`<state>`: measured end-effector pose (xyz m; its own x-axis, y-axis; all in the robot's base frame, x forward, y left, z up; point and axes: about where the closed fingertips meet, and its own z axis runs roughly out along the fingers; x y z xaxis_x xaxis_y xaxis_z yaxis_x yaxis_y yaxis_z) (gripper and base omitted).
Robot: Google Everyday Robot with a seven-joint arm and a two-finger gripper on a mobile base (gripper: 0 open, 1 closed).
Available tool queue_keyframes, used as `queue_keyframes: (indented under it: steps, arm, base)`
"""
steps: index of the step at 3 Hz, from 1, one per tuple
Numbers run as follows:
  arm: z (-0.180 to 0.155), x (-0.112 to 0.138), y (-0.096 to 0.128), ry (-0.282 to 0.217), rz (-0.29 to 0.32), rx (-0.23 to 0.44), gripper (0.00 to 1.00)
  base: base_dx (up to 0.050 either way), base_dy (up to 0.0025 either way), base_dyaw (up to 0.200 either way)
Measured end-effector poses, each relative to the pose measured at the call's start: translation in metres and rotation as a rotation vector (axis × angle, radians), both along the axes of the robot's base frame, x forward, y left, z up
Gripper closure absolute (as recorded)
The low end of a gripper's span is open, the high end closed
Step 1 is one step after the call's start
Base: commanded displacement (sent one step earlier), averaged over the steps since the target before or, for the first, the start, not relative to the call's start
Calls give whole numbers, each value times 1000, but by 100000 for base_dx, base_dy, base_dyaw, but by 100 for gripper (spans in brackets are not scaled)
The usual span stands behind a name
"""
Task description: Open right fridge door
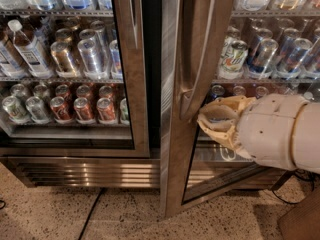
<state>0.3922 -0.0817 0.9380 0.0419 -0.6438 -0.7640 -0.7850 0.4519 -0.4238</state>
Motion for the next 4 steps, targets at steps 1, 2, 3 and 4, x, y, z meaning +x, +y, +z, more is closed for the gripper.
queue_keyframes:
  steps: [1, 2, 3, 4]
  arm:
    - [-9, 0, 22, -9, -2, -87, 100]
    - [-16, 3, 21, -17, -20, -160, 100]
    - [-19, -3, 44, -87, -105, -310, 100]
    - [-19, -3, 46, -102, -125, -328, 100]
  base:
    - [0, 0, 0]
    - [0, 0, 0]
    - [0, 0, 0]
    - [0, 0, 0]
